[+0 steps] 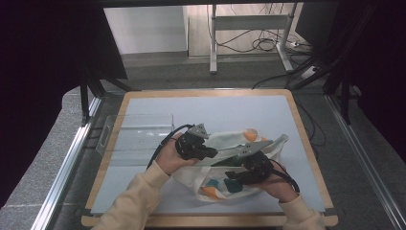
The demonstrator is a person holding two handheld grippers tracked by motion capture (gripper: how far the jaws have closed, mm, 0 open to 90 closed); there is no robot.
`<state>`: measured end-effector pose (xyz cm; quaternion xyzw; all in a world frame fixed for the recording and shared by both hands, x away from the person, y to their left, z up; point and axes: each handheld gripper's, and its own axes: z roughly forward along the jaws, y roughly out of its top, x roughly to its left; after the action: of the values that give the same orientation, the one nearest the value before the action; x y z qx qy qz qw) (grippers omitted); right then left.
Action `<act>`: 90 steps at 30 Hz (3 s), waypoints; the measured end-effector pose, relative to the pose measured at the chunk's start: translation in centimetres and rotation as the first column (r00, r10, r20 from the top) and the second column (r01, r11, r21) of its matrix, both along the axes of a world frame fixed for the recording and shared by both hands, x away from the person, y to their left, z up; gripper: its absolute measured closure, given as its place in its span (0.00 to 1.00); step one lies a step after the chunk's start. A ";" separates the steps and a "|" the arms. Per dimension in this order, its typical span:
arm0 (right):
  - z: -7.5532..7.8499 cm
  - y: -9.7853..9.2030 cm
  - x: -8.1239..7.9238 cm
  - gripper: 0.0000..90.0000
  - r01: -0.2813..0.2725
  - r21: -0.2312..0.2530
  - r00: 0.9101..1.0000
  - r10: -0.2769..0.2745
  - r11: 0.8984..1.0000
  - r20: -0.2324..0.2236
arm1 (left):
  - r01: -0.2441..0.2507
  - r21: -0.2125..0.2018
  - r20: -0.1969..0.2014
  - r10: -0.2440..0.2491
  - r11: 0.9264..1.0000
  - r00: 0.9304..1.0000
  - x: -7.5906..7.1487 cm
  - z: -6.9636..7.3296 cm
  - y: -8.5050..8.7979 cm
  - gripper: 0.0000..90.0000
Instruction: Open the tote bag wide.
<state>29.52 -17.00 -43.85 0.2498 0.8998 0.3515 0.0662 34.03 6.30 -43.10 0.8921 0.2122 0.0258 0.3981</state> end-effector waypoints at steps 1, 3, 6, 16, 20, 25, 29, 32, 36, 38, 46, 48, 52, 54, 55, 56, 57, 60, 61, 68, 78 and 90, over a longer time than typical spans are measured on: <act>-0.1 -0.1 0.0 0.68 0.007 -0.002 1.000 -0.007 1.000 -0.007 | 0.005 0.007 -0.003 -0.005 1.000 1.000 0.0 0.1 0.0 0.98; -0.2 -0.3 0.1 0.76 0.013 -0.007 1.000 -0.013 1.000 -0.005 | 0.008 0.009 -0.006 -0.008 1.000 1.000 0.2 0.1 0.1 0.98; -0.3 -0.5 0.2 0.85 0.013 -0.006 1.000 -0.013 1.000 -0.013 | 0.002 -0.007 -0.017 -0.002 1.000 1.000 0.5 0.2 0.2 0.98; -0.4 -0.6 0.0 0.96 -0.005 -0.017 1.000 0.005 1.000 0.003 | -0.005 -0.018 -0.032 0.004 1.000 0.999 0.8 0.7 0.4 0.98; -0.4 -0.7 -0.2 0.96 -0.002 -0.013 1.000 0.002 1.000 0.007 | -0.006 -0.013 -0.027 0.006 1.000 1.000 1.0 1.0 0.4 0.98; -0.5 -0.8 -0.3 0.96 0.008 -0.003 1.000 -0.008 1.000 0.000 | -0.015 0.020 -0.008 0.015 1.000 1.000 1.6 1.7 0.3 0.98; -0.5 -0.9 -0.4 0.96 0.006 -0.001 1.000 -0.006 1.000 0.005 | -0.023 0.032 0.003 0.023 0.999 1.000 1.9 2.0 0.4 0.98; -0.5 -1.0 -0.6 0.96 0.011 0.004 1.000 -0.011 1.000 0.006 | -0.040 0.036 0.016 0.039 0.999 0.999 2.4 1.9 0.4 0.98; -0.6 -1.2 -1.0 0.96 0.009 0.012 1.000 -0.009 1.000 0.002 | -0.072 0.034 0.025 0.071 0.997 0.997 2.9 2.0 0.6 0.98; -0.6 -1.2 -1.2 0.96 0.007 0.013 1.000 -0.007 1.000 0.005 | -0.079 0.037 0.040 0.077 0.996 0.996 3.4 2.0 0.9 0.98; -0.7 -1.7 -2.4 0.96 -0.011 0.022 1.000 0.011 1.000 0.021 | -0.113 0.055 0.030 0.111 0.992 0.993 5.1 1.8 1.6 0.98; -0.8 -1.8 -2.6 0.96 -0.015 0.026 1.000 0.014 1.000 0.013 | -0.124 0.052 0.025 0.123 0.991 0.992 5.5 1.8 1.7 0.98; -1.0 -2.0 -3.1 0.96 -0.023 0.027 1.000 0.023 0.999 0.010 | -0.153 0.063 0.024 0.152 0.986 0.988 6.4 1.8 1.7 0.98; -1.1 -2.0 -3.2 0.96 -0.021 0.027 1.000 0.021 0.999 0.007 | -0.158 0.066 0.025 0.157 0.985 0.987 6.6 1.9 1.8 0.98; -1.1 -2.1 -3.4 0.96 -0.026 0.027 1.000 0.026 0.999 0.005 | -0.172 0.065 0.025 0.171 0.983 0.985 6.9 1.9 1.9 0.98; -1.1 -2.1 -3.4 0.96 -0.026 0.027 1.000 0.026 0.999 0.005 | -0.172 0.065 0.025 0.171 0.983 0.985 6.9 1.9 1.9 0.98; -1.2 -2.1 -3.5 0.96 -0.030 0.028 1.000 0.030 0.999 0.005 | -0.184 0.056 0.022 0.183 0.981 0.983 7.1 1.9 2.0 0.98; -1.3 -1.8 -4.1 0.96 -0.057 0.017 0.998 0.057 0.998 0.007 | -0.218 0.050 0.024 0.217 0.975 0.976 7.7 1.7 2.2 0.98; -1.3 -1.8 -4.1 0.96 -0.057 0.017 0.998 0.057 0.998 0.007 | -0.227 0.050 0.029 0.225 0.973 0.974 7.9 1.6 2.2 0.98; -2.3 -1.0 -4.7 0.96 -0.097 -0.010 0.995 0.097 0.995 -0.014 | -0.270 0.058 0.038 0.268 0.961 0.963 9.3 1.5 2.1 0.98; -4.0 -0.1 -5.2 0.96 -0.134 -0.048 0.990 0.132 0.990 -0.041 | -0.314 0.056 0.015 0.314 0.948 0.949 11.2 0.9 2.2 0.98; -4.1 -0.2 -5.0 0.95 -0.125 -0.033 0.992 0.124 0.992 -0.032 | -0.286 0.026 0.021 0.286 0.958 0.958 9.9 1.2 2.5 0.94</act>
<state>24.50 -17.24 -47.91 0.1974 0.9205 0.3355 0.0348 43.94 8.81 -41.94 0.8575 0.3350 0.0939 0.3791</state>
